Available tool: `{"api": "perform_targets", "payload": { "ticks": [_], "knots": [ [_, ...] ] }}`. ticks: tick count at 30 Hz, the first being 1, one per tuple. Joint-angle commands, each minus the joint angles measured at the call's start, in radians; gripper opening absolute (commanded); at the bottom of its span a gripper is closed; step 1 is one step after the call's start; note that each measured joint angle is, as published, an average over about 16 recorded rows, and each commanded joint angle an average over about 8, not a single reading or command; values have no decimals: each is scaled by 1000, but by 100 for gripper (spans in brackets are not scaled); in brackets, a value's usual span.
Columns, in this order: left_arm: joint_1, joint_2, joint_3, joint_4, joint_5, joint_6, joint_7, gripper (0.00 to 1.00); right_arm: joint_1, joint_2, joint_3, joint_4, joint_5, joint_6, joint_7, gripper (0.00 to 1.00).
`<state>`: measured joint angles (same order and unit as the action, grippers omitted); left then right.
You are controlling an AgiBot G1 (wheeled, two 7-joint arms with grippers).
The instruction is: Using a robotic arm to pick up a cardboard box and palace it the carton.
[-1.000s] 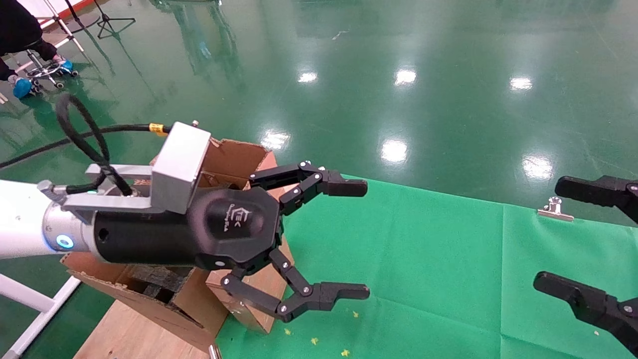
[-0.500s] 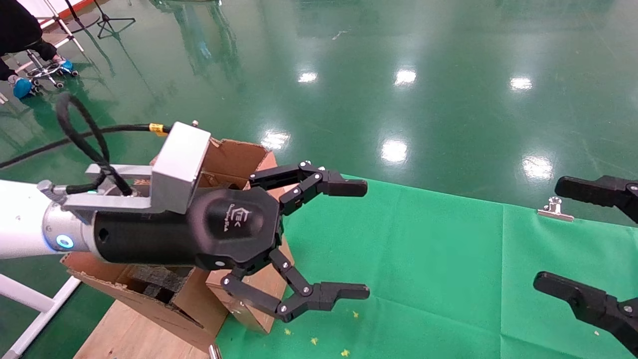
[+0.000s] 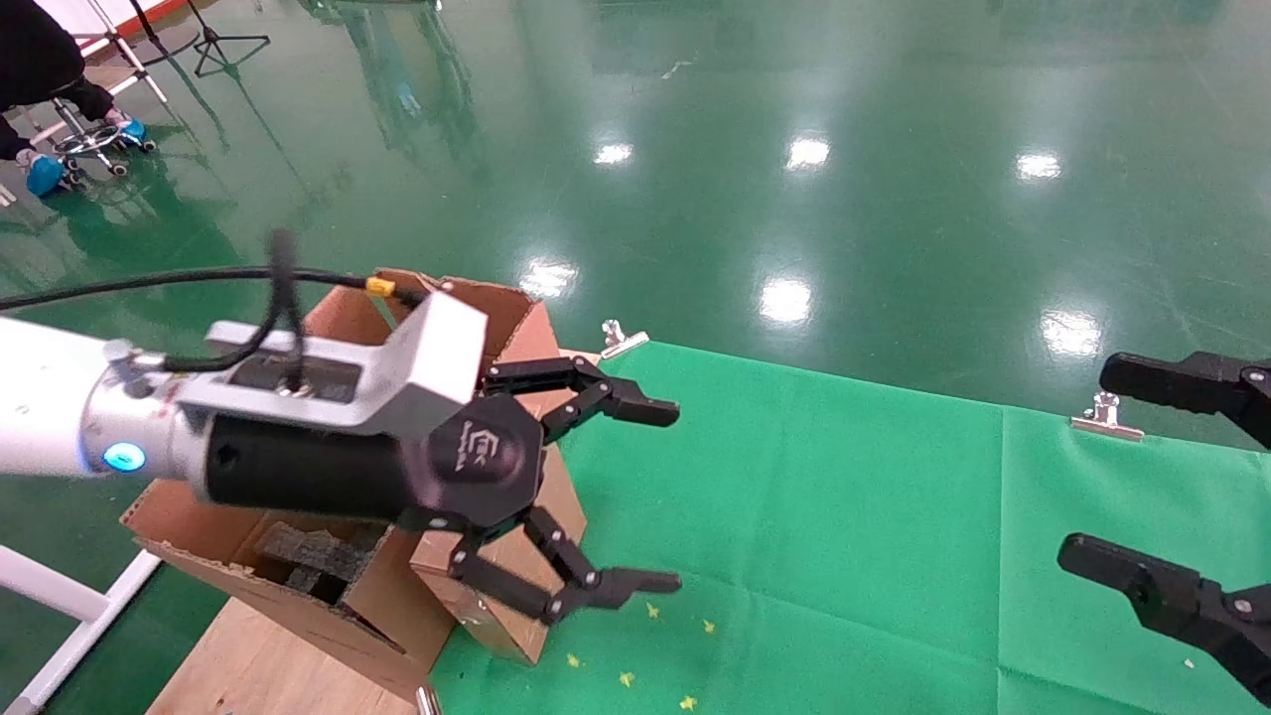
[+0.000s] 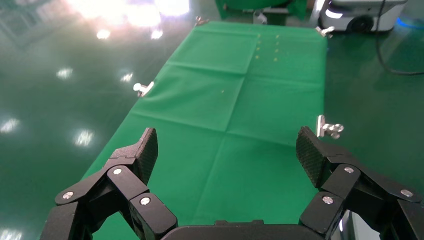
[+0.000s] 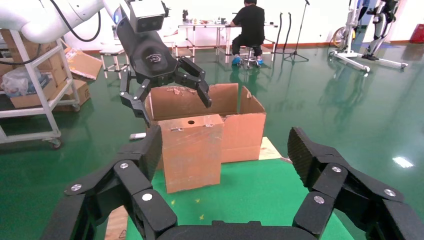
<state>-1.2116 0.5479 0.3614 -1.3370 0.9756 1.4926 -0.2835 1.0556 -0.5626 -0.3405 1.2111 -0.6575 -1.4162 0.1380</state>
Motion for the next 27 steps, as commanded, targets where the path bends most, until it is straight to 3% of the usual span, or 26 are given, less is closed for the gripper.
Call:
{"api": "perform_targets", "payload": {
  "ticks": [1, 8, 14, 19, 27],
  "knots": [
    [-27, -2, 16, -3, 40, -3, -29, 100, 0, 0, 0, 0, 0, 0, 0, 0],
    [-47, -5, 33, 3, 88, -9, -40, 100, 0, 0, 0, 0, 0, 0, 0, 0],
    [-124, -14, 82, -7, 294, -61, -122, 100, 0, 0, 0, 0, 0, 0, 0, 0],
    [-223, 1, 133, -14, 489, -80, -288, 100, 0, 0, 0, 0, 0, 0, 0, 0],
    [-353, 48, 212, -16, 682, 7, -686, 100, 0, 0, 0, 0, 0, 0, 0, 0]
  ]
}}
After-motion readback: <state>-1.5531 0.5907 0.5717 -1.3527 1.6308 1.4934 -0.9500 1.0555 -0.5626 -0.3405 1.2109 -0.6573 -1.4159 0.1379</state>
